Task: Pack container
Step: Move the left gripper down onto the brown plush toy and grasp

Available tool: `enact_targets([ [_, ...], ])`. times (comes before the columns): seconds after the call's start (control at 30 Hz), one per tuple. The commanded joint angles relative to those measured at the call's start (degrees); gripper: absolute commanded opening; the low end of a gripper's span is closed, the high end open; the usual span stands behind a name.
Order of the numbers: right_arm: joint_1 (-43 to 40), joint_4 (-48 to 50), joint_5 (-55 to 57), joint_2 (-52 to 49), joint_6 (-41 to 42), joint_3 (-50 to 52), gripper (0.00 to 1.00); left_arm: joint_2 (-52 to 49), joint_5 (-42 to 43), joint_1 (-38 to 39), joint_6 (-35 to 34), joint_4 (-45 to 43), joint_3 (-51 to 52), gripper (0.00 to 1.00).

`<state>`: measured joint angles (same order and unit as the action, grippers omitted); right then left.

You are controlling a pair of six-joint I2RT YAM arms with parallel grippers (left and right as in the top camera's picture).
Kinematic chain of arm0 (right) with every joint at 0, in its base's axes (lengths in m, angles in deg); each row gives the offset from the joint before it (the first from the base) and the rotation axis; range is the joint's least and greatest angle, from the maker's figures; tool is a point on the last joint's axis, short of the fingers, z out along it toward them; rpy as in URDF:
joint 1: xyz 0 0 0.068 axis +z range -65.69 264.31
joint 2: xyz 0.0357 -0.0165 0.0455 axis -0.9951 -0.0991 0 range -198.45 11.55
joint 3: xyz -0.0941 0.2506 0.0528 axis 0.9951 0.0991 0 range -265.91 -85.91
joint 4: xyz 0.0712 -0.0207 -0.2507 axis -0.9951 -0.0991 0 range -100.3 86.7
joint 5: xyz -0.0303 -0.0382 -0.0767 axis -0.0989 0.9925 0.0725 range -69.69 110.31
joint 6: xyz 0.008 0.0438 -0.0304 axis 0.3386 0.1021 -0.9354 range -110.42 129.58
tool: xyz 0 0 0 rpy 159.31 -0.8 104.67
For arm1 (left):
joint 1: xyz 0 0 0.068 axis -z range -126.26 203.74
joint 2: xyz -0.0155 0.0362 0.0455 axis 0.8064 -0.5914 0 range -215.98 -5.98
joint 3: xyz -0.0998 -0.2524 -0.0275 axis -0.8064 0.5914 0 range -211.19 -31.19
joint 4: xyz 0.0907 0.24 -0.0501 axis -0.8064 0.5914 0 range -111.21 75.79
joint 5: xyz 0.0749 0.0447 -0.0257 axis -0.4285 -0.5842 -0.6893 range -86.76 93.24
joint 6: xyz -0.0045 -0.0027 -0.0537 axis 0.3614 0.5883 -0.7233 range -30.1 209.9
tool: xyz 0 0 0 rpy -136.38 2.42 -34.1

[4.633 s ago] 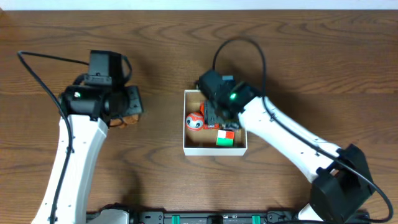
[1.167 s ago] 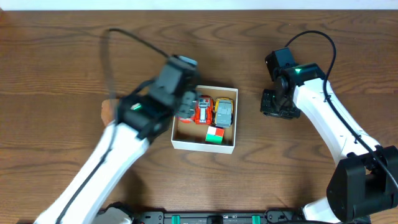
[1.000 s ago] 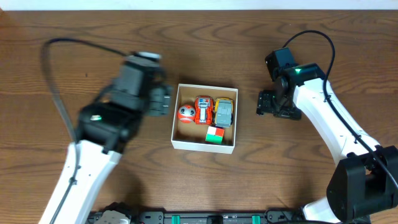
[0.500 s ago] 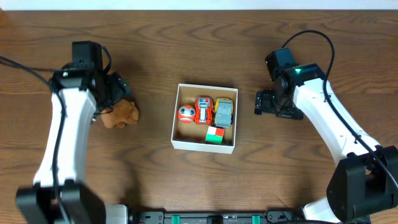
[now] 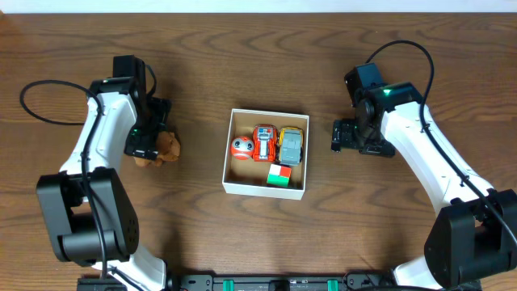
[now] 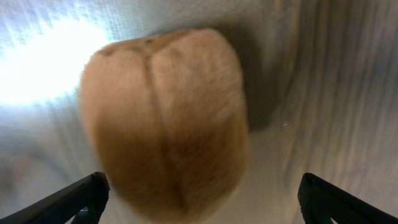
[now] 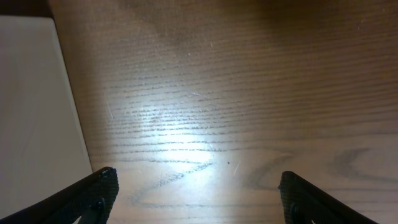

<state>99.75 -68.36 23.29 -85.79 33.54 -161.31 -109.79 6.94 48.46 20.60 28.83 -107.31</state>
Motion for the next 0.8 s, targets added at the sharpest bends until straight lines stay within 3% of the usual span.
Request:
enact_targets([
  [0.0,-0.5,-0.3,0.2,-0.1,-1.4,0.2,0.86,-0.9,-0.1,-0.8,-2.9,-1.2,-0.5,0.98],
  [0.57,-0.5,-0.6,0.2,-0.1,-1.8,0.2,0.86,-3.4,-0.4,-2.4,-3.5,-0.2,0.3,1.0],
  [0.67,-0.5,-0.6,0.2,-0.1,-1.8,0.2,0.86,-3.4,-0.5,-2.4,-3.5,0.8,0.3,0.73],
  [0.77,-0.5,-0.6,0.2,-0.1,-1.8,0.2,0.86,-3.4,-0.5,-2.4,-3.5,2.0,0.4,0.6],
])
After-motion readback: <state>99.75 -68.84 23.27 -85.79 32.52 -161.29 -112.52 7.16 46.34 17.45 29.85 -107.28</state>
